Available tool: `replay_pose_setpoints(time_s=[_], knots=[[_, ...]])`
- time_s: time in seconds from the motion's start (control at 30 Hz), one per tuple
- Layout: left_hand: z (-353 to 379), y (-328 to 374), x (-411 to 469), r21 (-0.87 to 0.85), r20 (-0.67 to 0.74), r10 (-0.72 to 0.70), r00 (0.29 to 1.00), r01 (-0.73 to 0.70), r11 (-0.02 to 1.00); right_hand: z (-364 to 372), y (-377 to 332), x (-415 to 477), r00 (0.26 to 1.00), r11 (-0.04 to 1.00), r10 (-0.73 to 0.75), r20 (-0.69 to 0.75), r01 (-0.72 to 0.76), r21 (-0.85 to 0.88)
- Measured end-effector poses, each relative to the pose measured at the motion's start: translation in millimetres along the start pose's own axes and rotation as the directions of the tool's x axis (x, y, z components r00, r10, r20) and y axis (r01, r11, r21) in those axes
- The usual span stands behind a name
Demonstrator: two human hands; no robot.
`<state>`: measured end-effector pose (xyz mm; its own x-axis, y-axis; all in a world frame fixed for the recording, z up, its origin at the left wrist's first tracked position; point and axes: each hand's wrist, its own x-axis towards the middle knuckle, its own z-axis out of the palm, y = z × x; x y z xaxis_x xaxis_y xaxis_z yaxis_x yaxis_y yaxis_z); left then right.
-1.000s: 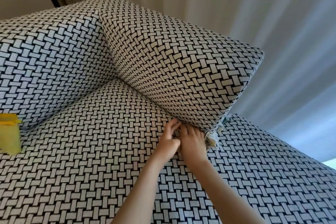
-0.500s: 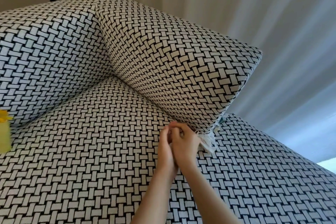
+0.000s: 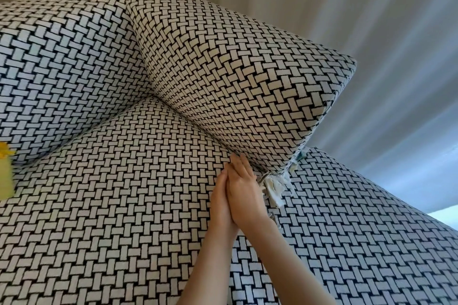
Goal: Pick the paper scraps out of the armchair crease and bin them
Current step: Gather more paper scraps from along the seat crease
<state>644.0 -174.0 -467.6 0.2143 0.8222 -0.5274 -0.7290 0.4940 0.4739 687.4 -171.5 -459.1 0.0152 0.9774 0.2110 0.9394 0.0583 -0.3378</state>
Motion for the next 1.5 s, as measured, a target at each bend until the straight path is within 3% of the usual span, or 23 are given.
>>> replay_pose_setpoints(time_s=[0.07, 0.17, 0.27, 0.43, 0.53, 0.63, 0.77, 0.87, 1.03, 1.13, 1.2, 1.3, 1.37, 1.43, 1.47, 1.5], knots=[[2, -1, 2, 0.036, -0.044, 0.020, 0.999, -0.019, 0.999, -1, 6, -4, 0.999, 0.986, -0.047, -0.005, 0.045, -0.158], [9, -3, 0, 0.127, -0.127, 0.028, 0.992, -0.012, 0.992, -13, 14, -12, 0.998, 0.973, -0.005, 0.066, 0.020, -0.231], [11, -7, -2, 0.231, -0.191, 0.114, 0.975, -0.068, 0.971, -24, 18, -22, 0.976, 0.984, 0.097, 0.194, -0.066, -0.164], [13, -6, -10, 0.280, -0.222, 0.208, 0.953, -0.142, 0.949, -21, 21, -40, 0.927, 0.956, 0.274, 0.255, -0.291, 0.031], [12, -7, -9, 0.299, -0.229, 0.216, 0.949, -0.142, 0.944, -22, 22, -47, 0.904, 0.846, 0.339, 0.262, -0.414, 0.336], [12, -6, -12, 0.280, -0.183, 0.230, 0.956, -0.173, 0.944, -22, 20, -49, 0.919, 0.708, 0.342, 0.197, -0.390, 0.589], [14, -8, -14, 0.226, -0.129, 0.256, 0.958, -0.223, 0.948, -9, 19, -48, 0.849, 0.495, 0.487, 0.205, -0.462, 0.736], [13, -11, -17, 0.155, -0.099, 0.224, 0.969, -0.208, 0.966, -5, 15, -45, 0.795, 0.416, 0.578, 0.184, -0.481, 0.772], [10, -7, -20, 0.200, -0.022, 0.203, 0.979, -0.195, 0.960, -10, 6, -45, 0.849, 0.526, 0.527, 0.028, -0.352, 0.774], [9, 0, -22, 0.170, 0.085, 0.042, 0.995, -0.056, 0.984, -12, -2, -43, 0.909, 0.570, 0.416, 0.000, -0.261, 0.779], [6, 2, -22, 0.166, 0.141, -0.036, 0.989, 0.012, 0.986, -11, -6, -41, 0.951, 0.700, 0.305, -0.047, -0.190, 0.689], [4, 5, -14, 0.104, 0.033, -0.011, 0.999, 0.007, 0.995, -7, 0, -32, 0.981, 0.873, 0.187, -0.054, -0.141, 0.467], [5, 9, -12, 0.109, -0.061, 0.047, 0.997, -0.040, 0.993, -13, 9, -21, 0.964, 0.814, 0.267, 0.004, -0.228, 0.533], [4, 12, -12, 0.178, -0.082, 0.145, 0.986, -0.129, 0.976, -17, 20, -7, 0.906, 0.619, 0.417, 0.077, -0.345, 0.706], [3, 11, -12, 0.224, -0.091, 0.191, 0.977, -0.166, 0.960, -18, 26, -1, 0.892, 0.611, 0.439, 0.106, -0.383, 0.693], [2, 11, -13, 0.252, -0.106, 0.226, 0.968, -0.194, 0.948, -18, 29, 3, 0.899, 0.673, 0.414, 0.143, -0.408, 0.617]])
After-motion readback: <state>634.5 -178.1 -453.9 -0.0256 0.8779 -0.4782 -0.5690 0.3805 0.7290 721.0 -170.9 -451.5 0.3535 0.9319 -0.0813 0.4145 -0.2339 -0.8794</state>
